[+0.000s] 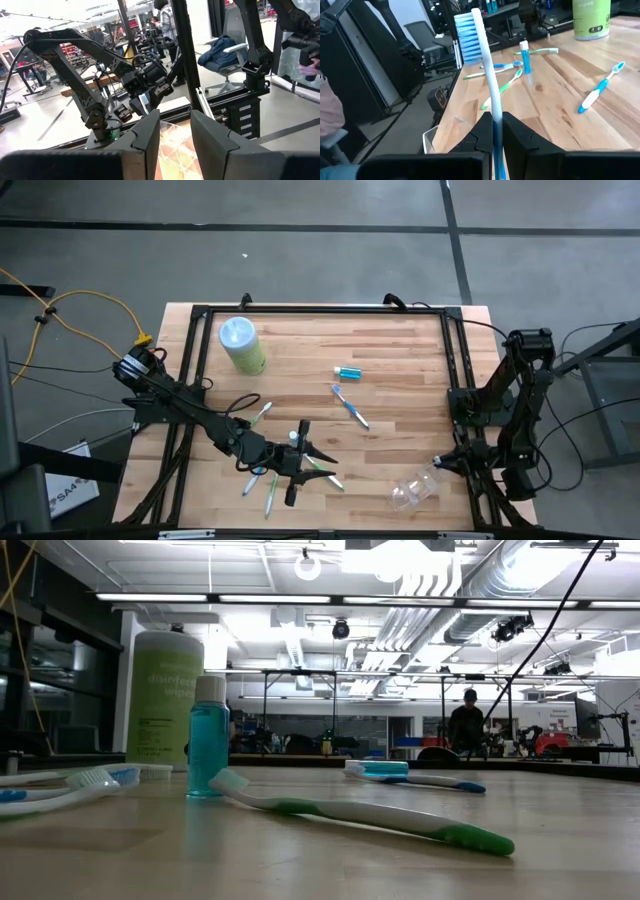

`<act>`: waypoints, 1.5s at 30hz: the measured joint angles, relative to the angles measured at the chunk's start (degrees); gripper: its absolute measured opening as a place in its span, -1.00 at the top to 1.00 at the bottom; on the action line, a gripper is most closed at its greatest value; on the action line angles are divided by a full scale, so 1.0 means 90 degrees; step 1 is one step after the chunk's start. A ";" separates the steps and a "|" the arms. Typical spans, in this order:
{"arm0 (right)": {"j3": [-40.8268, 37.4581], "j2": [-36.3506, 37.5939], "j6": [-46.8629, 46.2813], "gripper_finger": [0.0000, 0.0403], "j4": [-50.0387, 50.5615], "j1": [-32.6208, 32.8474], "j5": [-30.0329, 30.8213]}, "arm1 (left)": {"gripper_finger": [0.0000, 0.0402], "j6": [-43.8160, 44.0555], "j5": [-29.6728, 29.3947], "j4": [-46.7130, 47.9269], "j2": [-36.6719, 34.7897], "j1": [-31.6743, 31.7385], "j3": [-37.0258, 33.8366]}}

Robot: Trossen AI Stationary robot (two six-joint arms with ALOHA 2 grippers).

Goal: Pick & Place toothbrushing station
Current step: Put the left blue toothbrush into the right section of the transparent organizer, then put the top blue toothbrush into the right section of the transparent organizer

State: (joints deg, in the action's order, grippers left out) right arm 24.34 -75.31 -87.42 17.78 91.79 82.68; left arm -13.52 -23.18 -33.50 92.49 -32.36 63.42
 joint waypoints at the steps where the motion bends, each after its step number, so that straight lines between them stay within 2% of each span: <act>1: 0.0000 0.0000 0.0000 0.93 0.0000 -0.0002 -0.0029 | 0.48 0.0000 0.0000 0.0000 0.0000 -0.0001 0.0000; 10: 0.0000 0.0000 0.0000 0.76 -0.0002 -0.0020 -0.0087 | 0.48 0.0000 0.0000 -0.0012 0.0000 -0.0001 0.0000; 17: 0.0002 0.0013 0.0000 0.83 -0.0032 -0.0321 -0.0737 | 0.48 0.0000 0.0000 -0.0027 -0.0002 0.0000 0.0000; 22: 0.0002 0.0013 0.0013 0.90 -0.0027 -0.0338 -0.0709 | 0.48 0.0000 0.0000 -0.0032 -0.0002 0.0000 0.0000; 27: 0.0002 0.0010 0.0017 0.88 -0.0042 -0.0333 -0.0651 | 0.48 0.0000 0.0000 -0.0032 -0.0002 0.0000 0.0000; 31: 0.0002 0.0089 0.0122 0.83 -0.0063 -0.0333 -0.0232 | 0.48 0.0000 0.0000 -0.0032 -0.0002 -0.0002 0.0000; 38: 0.0002 0.0744 0.1100 0.65 -0.0092 -0.0589 0.0013 | 0.48 0.0037 0.0000 -0.0032 -0.0002 -0.0002 0.0000; 42: 0.0002 0.1281 0.2132 0.52 -0.0289 -0.1041 -0.0377 | 0.48 0.0181 -0.0004 -0.0036 -0.0002 0.0000 0.0000; 45: 0.0002 0.1725 0.3219 0.44 -0.0700 -0.1469 -0.0687 | 0.48 0.0272 -0.0237 -0.0040 -0.0002 -0.0042 0.0000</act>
State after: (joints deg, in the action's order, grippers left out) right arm 24.36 -59.78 -58.44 11.48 78.57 76.49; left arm -11.07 -25.32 -33.86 92.47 -32.74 63.42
